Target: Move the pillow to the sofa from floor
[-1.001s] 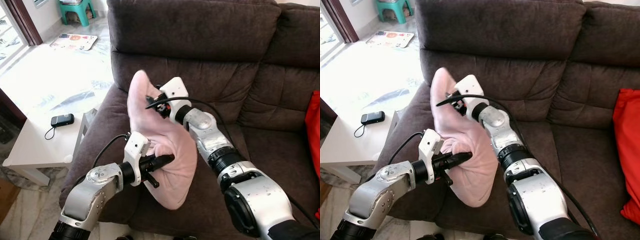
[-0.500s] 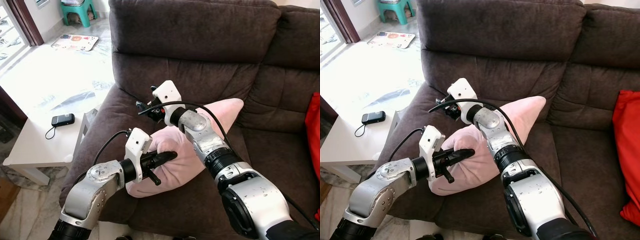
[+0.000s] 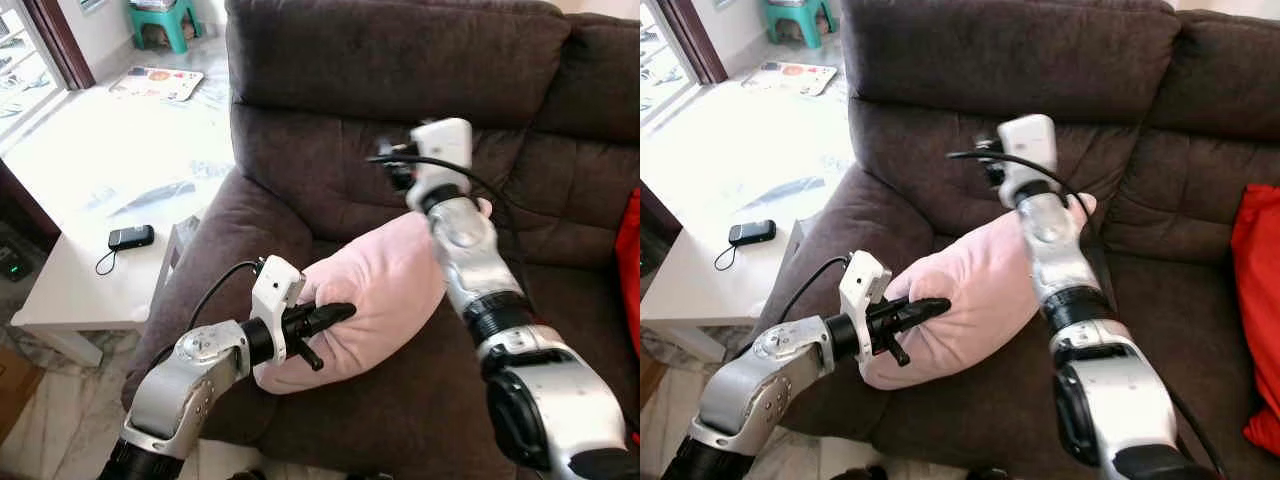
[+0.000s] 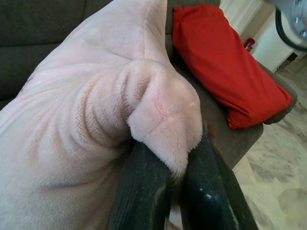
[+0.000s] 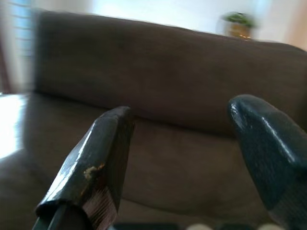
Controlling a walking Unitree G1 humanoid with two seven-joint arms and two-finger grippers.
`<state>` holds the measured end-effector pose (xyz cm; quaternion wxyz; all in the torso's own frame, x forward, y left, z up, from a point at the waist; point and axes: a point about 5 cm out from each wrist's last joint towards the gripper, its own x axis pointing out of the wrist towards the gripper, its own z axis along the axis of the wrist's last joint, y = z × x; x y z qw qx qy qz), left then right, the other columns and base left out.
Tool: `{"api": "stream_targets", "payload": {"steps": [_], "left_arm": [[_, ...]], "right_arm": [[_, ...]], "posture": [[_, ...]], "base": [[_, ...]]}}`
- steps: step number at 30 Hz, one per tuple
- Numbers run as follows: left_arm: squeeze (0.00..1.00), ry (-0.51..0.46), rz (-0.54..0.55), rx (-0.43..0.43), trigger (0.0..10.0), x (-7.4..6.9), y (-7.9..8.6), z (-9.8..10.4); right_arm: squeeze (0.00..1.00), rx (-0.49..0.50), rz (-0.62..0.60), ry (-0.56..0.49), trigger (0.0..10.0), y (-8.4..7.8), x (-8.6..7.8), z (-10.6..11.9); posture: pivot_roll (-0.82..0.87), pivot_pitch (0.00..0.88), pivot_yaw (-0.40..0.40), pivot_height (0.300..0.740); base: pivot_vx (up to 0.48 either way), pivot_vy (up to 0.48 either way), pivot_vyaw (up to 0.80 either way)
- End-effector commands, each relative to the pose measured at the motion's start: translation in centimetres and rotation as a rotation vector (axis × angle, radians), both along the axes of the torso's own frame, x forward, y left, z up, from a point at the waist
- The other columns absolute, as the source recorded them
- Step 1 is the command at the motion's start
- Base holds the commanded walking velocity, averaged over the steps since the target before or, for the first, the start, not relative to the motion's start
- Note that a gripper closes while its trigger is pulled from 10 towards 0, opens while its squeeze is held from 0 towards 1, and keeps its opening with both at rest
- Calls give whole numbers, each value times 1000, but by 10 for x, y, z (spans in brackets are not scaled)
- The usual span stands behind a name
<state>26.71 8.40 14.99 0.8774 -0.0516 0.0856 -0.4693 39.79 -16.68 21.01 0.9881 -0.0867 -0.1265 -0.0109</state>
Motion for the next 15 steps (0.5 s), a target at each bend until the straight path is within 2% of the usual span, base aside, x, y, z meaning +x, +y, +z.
{"api": "stream_targets", "payload": {"steps": [1,4,6,7,10,11,14,15], "left_arm": [[0,-61,-21,-17,10000,-1,-4,10],[0,-62,-20,-16,10000,-1,-4,10],[0,-62,-18,-15,10000,-1,-4,10],[0,-62,-16,-14,10000,-1,-4,10],[0,-61,-15,-12,10000,-2,-3,9],[0,-61,-14,-11,10000,-2,-3,9],[0,-62,-13,-11,10000,-1,-3,9],[0,-63,-14,-11,10000,-1,-4,9]], "right_arm": [[0,17,-68,9,10000,-11,-2,-3],[0,21,-209,129,10000,-35,-9,-31],[0,27,-236,152,10000,-40,-13,-39],[0,18,-289,198,10000,-50,-20,-54],[0,-6,-365,248,10000,-63,-30,-71],[0,-5,-439,265,10000,-75,-38,-80],[0,13,-523,259,10000,-90,-47,-86],[0,8,-560,293,10000,-97,-53,-93]], "posture": [[99,131,-45,740],[106,132,-50,740],[107,133,-50,740],[107,132,-51,740],[107,132,-51,740],[106,130,-52,740],[105,129,-53,740],[98,124,-53,740]], "base": [[0,0,0],[0,0,0],[0,0,0],[0,0,0],[0,0,0],[0,0,0],[0,0,0],[0,0,0]]}}
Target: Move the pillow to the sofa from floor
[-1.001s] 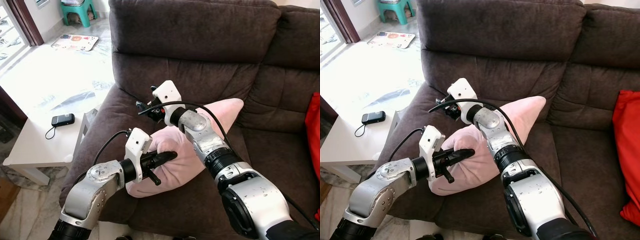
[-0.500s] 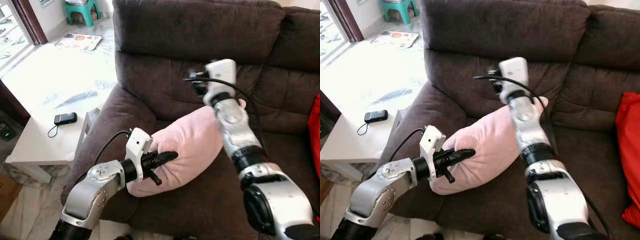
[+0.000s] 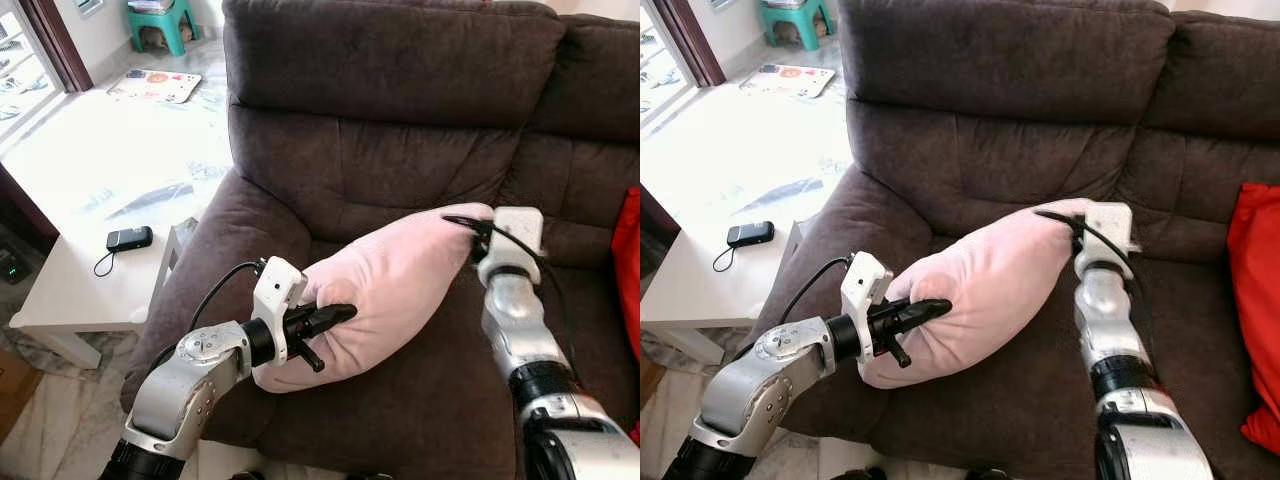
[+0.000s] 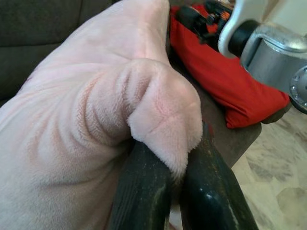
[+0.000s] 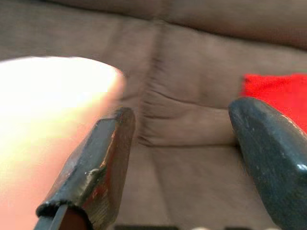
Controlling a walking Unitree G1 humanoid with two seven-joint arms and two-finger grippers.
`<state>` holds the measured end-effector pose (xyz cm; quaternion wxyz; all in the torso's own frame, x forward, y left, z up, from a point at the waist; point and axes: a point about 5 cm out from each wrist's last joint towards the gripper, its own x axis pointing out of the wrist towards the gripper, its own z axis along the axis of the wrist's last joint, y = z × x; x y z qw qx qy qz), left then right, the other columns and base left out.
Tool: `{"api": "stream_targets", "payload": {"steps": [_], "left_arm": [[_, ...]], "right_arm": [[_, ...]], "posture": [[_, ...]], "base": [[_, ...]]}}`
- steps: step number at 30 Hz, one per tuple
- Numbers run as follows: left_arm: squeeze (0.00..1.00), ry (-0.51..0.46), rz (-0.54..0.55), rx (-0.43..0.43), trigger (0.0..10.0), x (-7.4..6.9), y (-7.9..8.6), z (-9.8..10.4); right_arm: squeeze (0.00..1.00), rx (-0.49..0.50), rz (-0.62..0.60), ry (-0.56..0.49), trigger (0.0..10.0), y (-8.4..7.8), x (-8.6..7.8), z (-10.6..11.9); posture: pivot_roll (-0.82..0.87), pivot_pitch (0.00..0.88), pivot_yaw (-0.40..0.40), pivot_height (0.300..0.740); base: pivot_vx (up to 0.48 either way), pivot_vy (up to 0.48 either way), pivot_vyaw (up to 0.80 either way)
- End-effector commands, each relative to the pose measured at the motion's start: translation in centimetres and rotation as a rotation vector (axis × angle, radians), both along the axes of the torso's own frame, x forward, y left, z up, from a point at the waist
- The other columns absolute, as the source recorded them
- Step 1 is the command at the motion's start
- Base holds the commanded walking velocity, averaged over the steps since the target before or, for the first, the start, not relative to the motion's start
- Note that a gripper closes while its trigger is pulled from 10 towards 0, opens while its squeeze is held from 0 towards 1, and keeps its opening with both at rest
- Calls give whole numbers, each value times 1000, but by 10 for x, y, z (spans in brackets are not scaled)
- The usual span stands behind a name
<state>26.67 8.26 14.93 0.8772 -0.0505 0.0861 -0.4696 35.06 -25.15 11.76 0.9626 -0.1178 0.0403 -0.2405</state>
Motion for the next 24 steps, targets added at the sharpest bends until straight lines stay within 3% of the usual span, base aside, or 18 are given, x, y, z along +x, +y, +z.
{"api": "stream_targets", "payload": {"steps": [1,5,7,10,15,19,24], "left_arm": [[0,-63,-14,-14,10000,0,-2,10],[0,-68,-19,-13,10000,1,-6,9],[0,-68,-19,-13,10000,1,-6,9],[0,-68,-19,-14,10000,0,-5,10],[0,-70,-9,-8,10000,0,-3,9],[0,-74,-2,-7,10000,1,-2,10],[0,-81,11,-6,10000,2,-1,11]], "right_arm": [[0,3,-71,22,10000,-15,-7,-4],[0,95,-115,183,10000,-22,-25,-42],[0,103,-125,184,10000,-23,-27,-44],[0,96,-117,283,10000,-22,-36,-62],[0,164,-48,409,10000,-7,-43,-85],[0,213,-10,439,10000,2,-42,-90],[0,358,179,441,10000,35,-28,-88]], "posture": [[98,124,-53,740],[97,118,-57,740],[97,118,-57,740],[99,121,-58,740],[109,128,-61,740],[114,130,-63,740],[118,132,-64,740]], "base": [[0,0,0],[0,0,0],[0,0,0],[0,0,0],[0,0,0],[0,0,0],[0,0,0]]}}
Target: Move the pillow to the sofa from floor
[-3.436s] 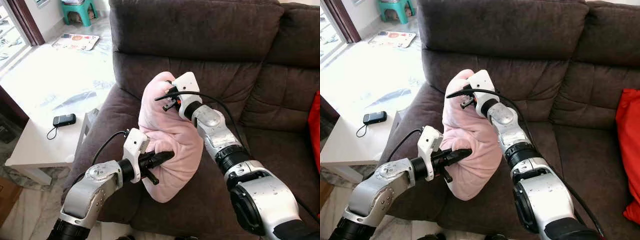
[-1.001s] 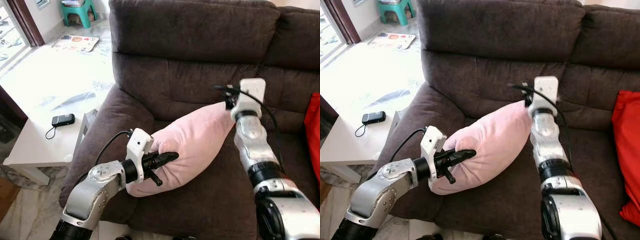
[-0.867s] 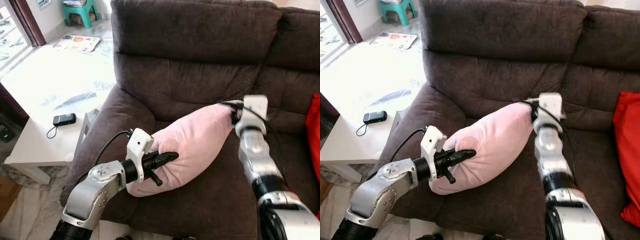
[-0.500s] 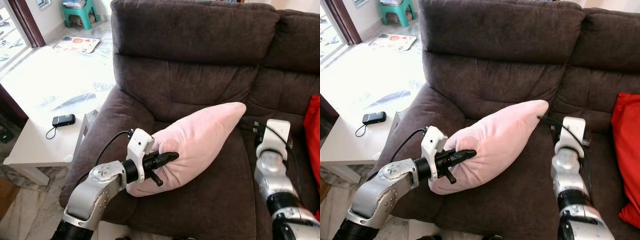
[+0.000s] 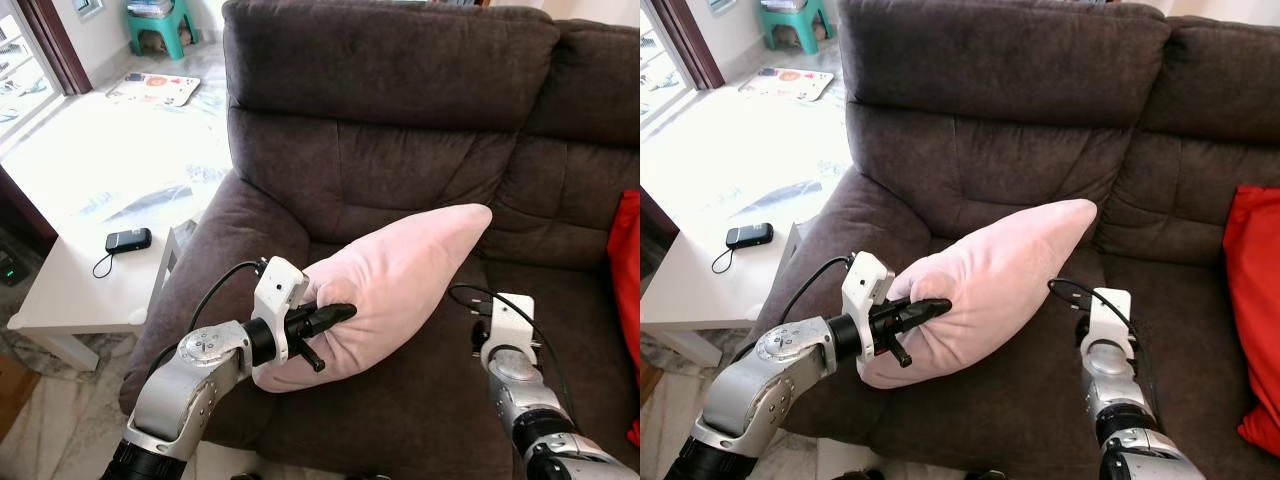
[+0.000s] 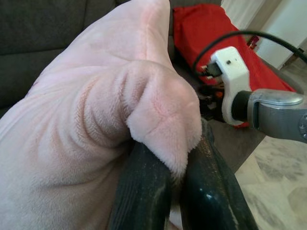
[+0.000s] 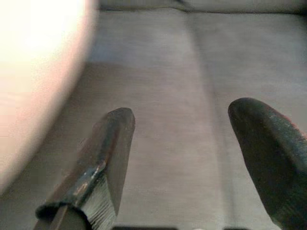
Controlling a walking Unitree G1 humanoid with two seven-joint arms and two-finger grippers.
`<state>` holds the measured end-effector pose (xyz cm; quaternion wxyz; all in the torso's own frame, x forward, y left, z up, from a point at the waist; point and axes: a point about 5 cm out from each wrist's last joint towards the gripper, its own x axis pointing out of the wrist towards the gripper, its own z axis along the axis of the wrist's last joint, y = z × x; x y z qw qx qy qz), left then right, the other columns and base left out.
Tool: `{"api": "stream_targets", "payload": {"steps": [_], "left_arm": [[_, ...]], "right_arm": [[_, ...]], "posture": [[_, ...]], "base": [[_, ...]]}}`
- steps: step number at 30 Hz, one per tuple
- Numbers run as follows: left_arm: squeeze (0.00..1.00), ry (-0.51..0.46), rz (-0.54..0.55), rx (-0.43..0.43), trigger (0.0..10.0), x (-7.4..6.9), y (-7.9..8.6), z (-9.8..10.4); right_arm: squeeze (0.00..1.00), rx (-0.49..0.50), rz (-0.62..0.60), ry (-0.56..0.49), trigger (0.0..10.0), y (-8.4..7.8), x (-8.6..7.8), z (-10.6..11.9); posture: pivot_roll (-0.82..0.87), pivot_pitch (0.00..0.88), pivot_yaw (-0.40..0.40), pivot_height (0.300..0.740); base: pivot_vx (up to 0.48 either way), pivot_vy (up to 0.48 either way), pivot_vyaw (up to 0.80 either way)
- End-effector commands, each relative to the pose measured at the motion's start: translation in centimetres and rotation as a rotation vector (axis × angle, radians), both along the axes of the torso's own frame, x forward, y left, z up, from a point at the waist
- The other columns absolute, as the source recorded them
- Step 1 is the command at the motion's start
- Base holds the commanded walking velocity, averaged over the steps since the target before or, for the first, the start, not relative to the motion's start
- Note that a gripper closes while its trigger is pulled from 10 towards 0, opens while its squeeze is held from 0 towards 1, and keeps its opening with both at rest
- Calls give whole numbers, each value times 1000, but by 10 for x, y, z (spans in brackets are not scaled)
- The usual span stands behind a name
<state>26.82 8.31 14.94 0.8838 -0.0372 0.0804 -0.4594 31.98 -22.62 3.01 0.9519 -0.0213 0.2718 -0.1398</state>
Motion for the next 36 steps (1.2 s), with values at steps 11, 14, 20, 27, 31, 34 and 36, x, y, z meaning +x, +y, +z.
{"api": "stream_targets", "payload": {"steps": [11,14,20,27,31,34,36], "left_arm": [[0,-83,148,-56,10000,14,10,13],[0,-85,234,-70,10000,21,17,11],[0,-60,488,-112,10000,35,42,6],[0,-21,492,-114,10000,31,44,-4],[0,4,396,-97,10000,23,35,-8],[0,61,254,-66,10000,10,25,-16],[0,81,183,-40,10000,3,23,-20]], "right_arm": [[0,290,254,-83,10000,58,36,32],[0,295,280,-100,10000,63,40,38],[0,316,341,-160,10000,73,51,56],[0,326,402,-190,10000,83,56,64],[0,332,421,-200,10000,86,56,65],[0,335,424,-209,10000,86,56,65],[0,335,423,-212,10000,85,56,66]], "posture": [[132,136,-79,740],[133,138,-83,740],[138,143,-91,740],[142,147,-95,740],[141,148,-93,740],[141,147,-89,740],[140,145,-88,740]], "base": [[0,0,0],[0,0,0],[0,0,0],[0,0,0],[0,0,0],[0,0,0],[0,0,0]]}}
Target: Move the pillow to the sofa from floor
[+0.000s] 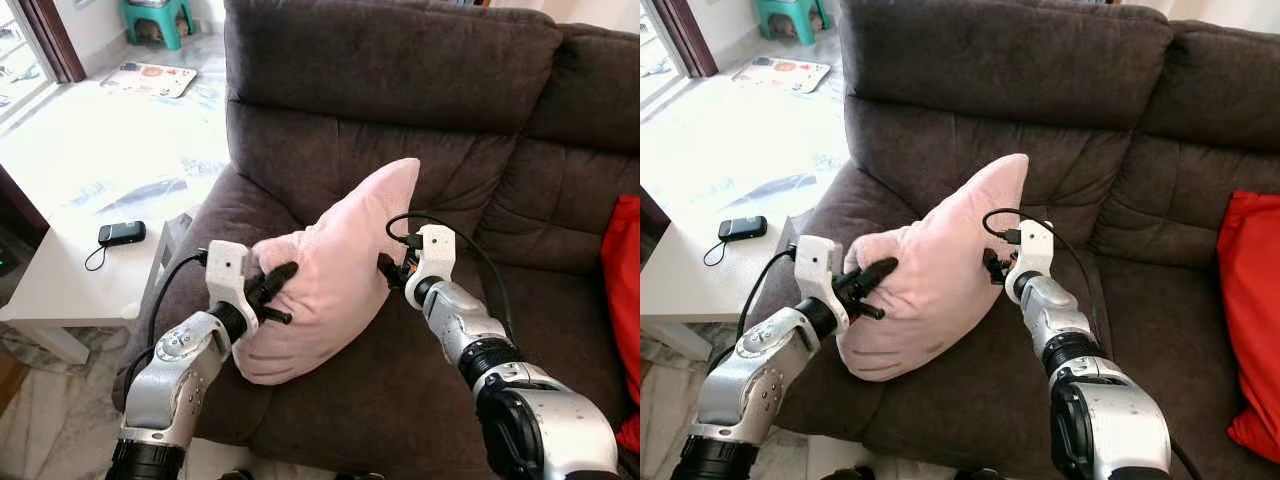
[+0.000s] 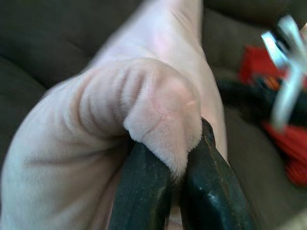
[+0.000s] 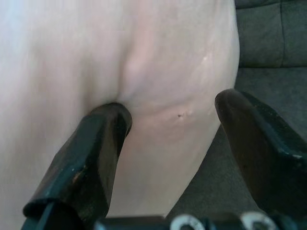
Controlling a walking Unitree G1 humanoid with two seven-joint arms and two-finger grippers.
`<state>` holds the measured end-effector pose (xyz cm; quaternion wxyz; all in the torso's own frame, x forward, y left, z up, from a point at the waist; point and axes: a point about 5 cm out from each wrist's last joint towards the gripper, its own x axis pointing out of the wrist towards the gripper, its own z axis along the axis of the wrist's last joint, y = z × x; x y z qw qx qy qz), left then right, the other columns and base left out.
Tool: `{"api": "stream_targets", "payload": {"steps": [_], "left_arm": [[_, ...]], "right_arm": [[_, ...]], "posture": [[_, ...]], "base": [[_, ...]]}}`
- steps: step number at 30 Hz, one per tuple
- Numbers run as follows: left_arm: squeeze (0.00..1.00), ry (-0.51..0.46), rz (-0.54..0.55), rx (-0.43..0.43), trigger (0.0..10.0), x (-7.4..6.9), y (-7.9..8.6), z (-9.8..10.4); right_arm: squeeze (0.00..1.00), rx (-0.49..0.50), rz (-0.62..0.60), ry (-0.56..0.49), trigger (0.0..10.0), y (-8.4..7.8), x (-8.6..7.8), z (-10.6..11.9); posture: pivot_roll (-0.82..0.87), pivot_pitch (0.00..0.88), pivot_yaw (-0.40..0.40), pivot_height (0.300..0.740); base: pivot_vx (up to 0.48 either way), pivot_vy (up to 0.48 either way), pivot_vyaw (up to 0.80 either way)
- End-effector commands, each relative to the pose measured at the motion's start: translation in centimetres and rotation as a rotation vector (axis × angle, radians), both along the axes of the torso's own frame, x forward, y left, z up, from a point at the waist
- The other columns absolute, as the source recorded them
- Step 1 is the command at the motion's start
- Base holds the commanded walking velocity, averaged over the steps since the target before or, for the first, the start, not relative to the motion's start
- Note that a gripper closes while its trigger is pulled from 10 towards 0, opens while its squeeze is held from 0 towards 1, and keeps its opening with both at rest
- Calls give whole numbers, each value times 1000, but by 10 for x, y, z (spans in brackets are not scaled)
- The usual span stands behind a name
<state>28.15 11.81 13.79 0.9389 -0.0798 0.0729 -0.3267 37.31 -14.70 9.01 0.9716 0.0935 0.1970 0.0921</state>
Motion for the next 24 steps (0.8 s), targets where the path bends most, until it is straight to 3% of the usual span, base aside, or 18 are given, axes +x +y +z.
{"api": "stream_targets", "payload": {"steps": [1,4,8,17,20,21,24], "left_arm": [[0,53,-112,7,10000,-10,-12,-9],[0,64,-161,19,10000,-15,-12,-11],[0,53,-98,12,10000,-8,-6,-9],[0,75,-94,23,10000,-12,-2,-14],[0,79,32,58,10000,-6,7,-21],[0,91,119,77,10000,-1,14,-26],[0,138,236,61,10000,4,27,-35]], "right_arm": [[0,12,25,-37,10000,6,3,6],[0,11,26,-37,10000,6,3,6],[0,24,34,-52,10000,8,3,7],[0,55,77,-101,10000,13,6,15],[0,65,95,-108,10000,15,5,14],[0,62,100,-105,10000,16,4,13],[0,62,108,-97,10000,17,2,10]], "posture": [[140,145,-88,740],[139,146,-86,740],[144,143,-84,740],[141,144,-90,740],[142,144,-91,740],[140,142,-91,740],[139,144,-90,740]], "base": [[0,0,0],[0,0,0],[0,0,0],[0,0,0],[0,0,0],[0,0,0],[0,0,0]]}}
